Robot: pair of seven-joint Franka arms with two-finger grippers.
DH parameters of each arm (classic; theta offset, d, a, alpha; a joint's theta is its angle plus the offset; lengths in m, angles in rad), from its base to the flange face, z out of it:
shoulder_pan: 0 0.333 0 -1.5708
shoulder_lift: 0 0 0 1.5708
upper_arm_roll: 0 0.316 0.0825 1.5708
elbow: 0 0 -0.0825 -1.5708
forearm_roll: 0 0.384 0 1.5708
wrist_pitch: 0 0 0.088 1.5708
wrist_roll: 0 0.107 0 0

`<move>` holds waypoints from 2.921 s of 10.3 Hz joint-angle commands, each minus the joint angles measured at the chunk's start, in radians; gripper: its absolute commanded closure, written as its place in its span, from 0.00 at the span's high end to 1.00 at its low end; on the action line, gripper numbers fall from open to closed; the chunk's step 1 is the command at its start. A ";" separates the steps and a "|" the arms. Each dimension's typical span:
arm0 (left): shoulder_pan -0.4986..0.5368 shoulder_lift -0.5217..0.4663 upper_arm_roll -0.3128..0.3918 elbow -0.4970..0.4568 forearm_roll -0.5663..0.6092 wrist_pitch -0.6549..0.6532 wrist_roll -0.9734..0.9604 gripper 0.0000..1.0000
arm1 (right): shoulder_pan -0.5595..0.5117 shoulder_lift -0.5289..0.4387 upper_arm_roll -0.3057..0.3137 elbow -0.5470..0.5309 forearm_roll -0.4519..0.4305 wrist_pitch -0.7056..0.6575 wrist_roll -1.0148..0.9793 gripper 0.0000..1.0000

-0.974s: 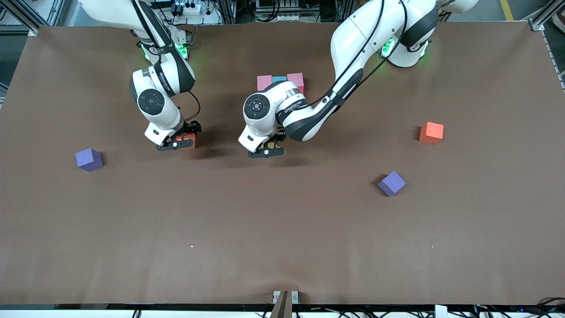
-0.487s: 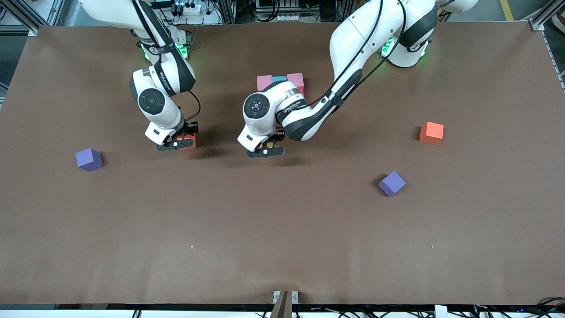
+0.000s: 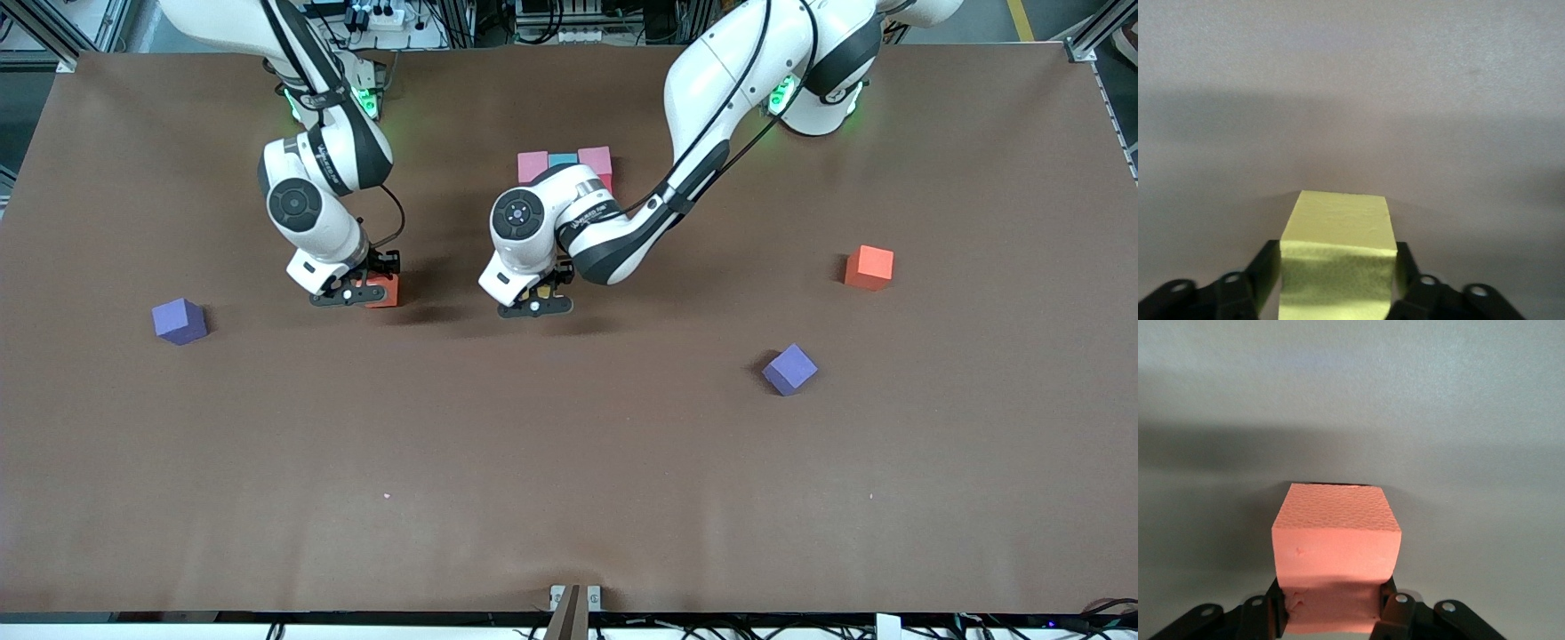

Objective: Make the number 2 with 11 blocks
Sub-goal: 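Place the yellow block at the cluster with the left gripper, then lower the orange block at the cluster while the left gripper reaches purple, then grasp the purple block with the left gripper while the right gripper holds orange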

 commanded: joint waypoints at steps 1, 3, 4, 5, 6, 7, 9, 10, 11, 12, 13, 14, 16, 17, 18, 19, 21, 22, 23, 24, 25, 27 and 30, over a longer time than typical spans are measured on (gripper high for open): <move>0.006 -0.046 0.005 -0.003 -0.039 0.000 -0.012 1.00 | -0.022 -0.026 0.010 0.030 0.054 -0.071 0.063 0.11; 0.016 -0.121 0.010 -0.004 -0.070 -0.011 -0.035 1.00 | -0.015 -0.023 0.011 0.046 0.055 -0.085 0.198 0.11; 0.054 -0.178 0.008 -0.012 -0.071 -0.059 -0.035 1.00 | -0.002 -0.017 0.016 0.057 0.055 -0.085 0.274 0.11; 0.093 -0.239 0.007 -0.018 -0.074 -0.125 -0.032 1.00 | 0.023 -0.012 0.016 0.069 0.055 -0.086 0.349 0.11; 0.135 -0.288 0.008 -0.026 -0.111 -0.177 -0.032 1.00 | 0.044 -0.010 0.016 0.080 0.055 -0.086 0.405 0.11; 0.185 -0.325 0.008 -0.029 -0.131 -0.236 -0.024 1.00 | 0.064 -0.007 0.016 0.090 0.055 -0.086 0.462 0.11; 0.272 -0.378 0.008 -0.037 -0.136 -0.320 0.049 1.00 | 0.113 -0.001 0.016 0.141 0.055 -0.112 0.598 0.11; 0.332 -0.414 0.008 -0.069 -0.136 -0.325 0.127 1.00 | 0.144 0.014 0.016 0.197 0.068 -0.161 0.664 0.11; 0.398 -0.448 0.008 -0.098 -0.136 -0.327 0.193 1.00 | 0.168 0.037 0.016 0.266 0.130 -0.211 0.700 0.11; 0.470 -0.468 0.008 -0.115 -0.136 -0.340 0.274 1.00 | 0.188 0.068 0.016 0.337 0.202 -0.248 0.729 0.11; 0.531 -0.476 0.008 -0.116 -0.136 -0.356 0.343 1.00 | 0.211 0.094 0.016 0.395 0.238 -0.255 0.779 0.11; 0.576 -0.485 0.010 -0.118 -0.127 -0.363 0.379 1.00 | 0.233 0.126 0.016 0.444 0.241 -0.253 0.840 0.11; 0.663 -0.478 0.011 -0.123 -0.122 -0.364 0.434 1.00 | 0.291 0.205 0.016 0.545 0.267 -0.240 0.959 0.11; 0.688 -0.469 0.016 -0.141 -0.110 -0.362 0.436 1.00 | 0.322 0.253 0.014 0.619 0.293 -0.240 1.024 0.11; 0.723 -0.459 0.016 -0.176 -0.082 -0.353 0.436 1.00 | 0.340 0.302 0.016 0.691 0.295 -0.240 1.106 0.11; 0.758 -0.464 0.015 -0.240 -0.079 -0.306 0.416 1.00 | 0.362 0.357 0.014 0.768 0.295 -0.240 1.193 0.11; 0.817 -0.479 0.013 -0.375 -0.082 -0.175 0.392 1.00 | 0.391 0.416 0.014 0.837 0.293 -0.241 1.339 0.10; 0.822 -0.475 0.013 -0.411 -0.091 -0.129 0.373 1.00 | 0.402 0.421 0.014 0.838 0.293 -0.243 1.391 0.10; 0.814 -0.458 0.013 -0.434 -0.091 -0.076 0.313 1.00 | 0.414 0.424 0.014 0.838 0.295 -0.241 1.443 0.09; 0.808 -0.436 0.011 -0.440 -0.090 -0.034 0.236 1.00 | 0.423 0.433 0.014 0.839 0.293 -0.240 1.506 0.09; 0.805 -0.420 0.010 -0.440 -0.090 -0.019 0.193 1.00 | 0.437 0.445 0.014 0.839 0.293 -0.238 1.563 0.09; 0.806 -0.404 0.010 -0.471 -0.090 0.024 0.185 1.00 | 0.448 0.460 0.014 0.839 0.292 -0.235 1.637 0.09; 0.808 -0.407 0.010 -0.534 -0.082 0.063 0.185 1.00 | 0.448 0.464 0.014 0.838 0.295 -0.203 1.704 0.06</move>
